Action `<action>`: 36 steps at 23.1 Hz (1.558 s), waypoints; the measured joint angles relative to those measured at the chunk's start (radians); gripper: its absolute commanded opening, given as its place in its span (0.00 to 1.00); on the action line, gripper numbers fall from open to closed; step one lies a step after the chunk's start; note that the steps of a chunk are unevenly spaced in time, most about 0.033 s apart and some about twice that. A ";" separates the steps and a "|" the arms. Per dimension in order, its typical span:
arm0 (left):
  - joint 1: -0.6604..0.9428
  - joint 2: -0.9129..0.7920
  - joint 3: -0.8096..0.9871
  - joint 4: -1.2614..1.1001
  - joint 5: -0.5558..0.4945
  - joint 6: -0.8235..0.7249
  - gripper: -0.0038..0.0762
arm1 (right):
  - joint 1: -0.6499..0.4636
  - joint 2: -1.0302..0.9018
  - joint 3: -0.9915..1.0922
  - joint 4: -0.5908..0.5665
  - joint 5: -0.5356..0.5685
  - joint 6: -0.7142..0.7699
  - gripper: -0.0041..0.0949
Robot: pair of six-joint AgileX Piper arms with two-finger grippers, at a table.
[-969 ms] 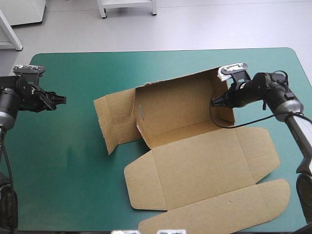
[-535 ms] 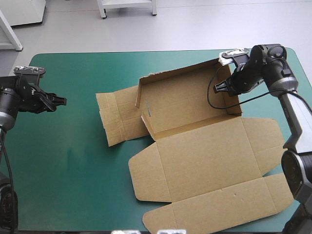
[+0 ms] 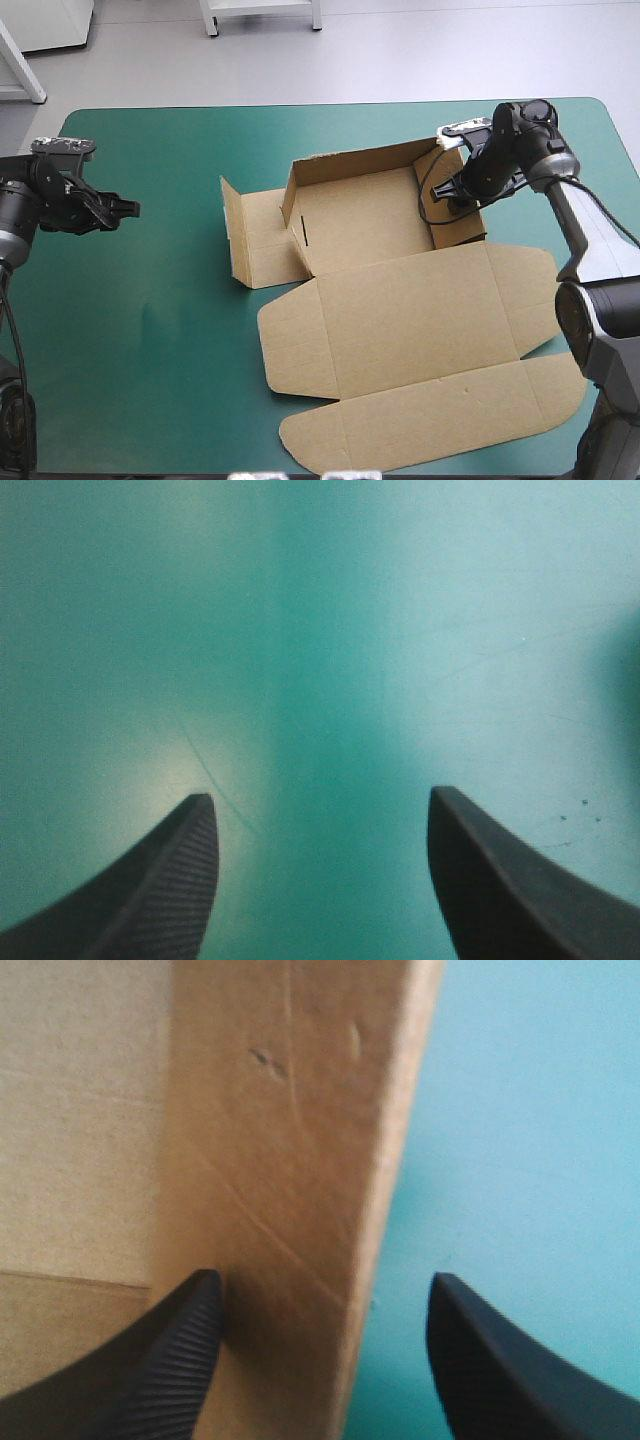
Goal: Fold the box
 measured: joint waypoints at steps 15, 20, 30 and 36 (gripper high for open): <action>0.000 0.000 0.000 -0.004 0.001 0.000 0.60 | 0.072 -0.310 -0.053 -0.121 0.010 0.068 0.72; 0.000 0.000 0.000 -0.005 0.001 0.000 0.60 | 0.108 -0.267 0.011 -0.178 -0.010 0.104 0.74; 0.000 0.000 0.000 -0.008 0.002 0.000 0.60 | 0.096 -0.003 0.014 -0.162 -0.156 0.089 0.76; 0.000 0.000 0.000 -0.019 0.003 0.000 0.60 | 0.096 0.093 0.019 -0.162 -0.236 0.082 0.03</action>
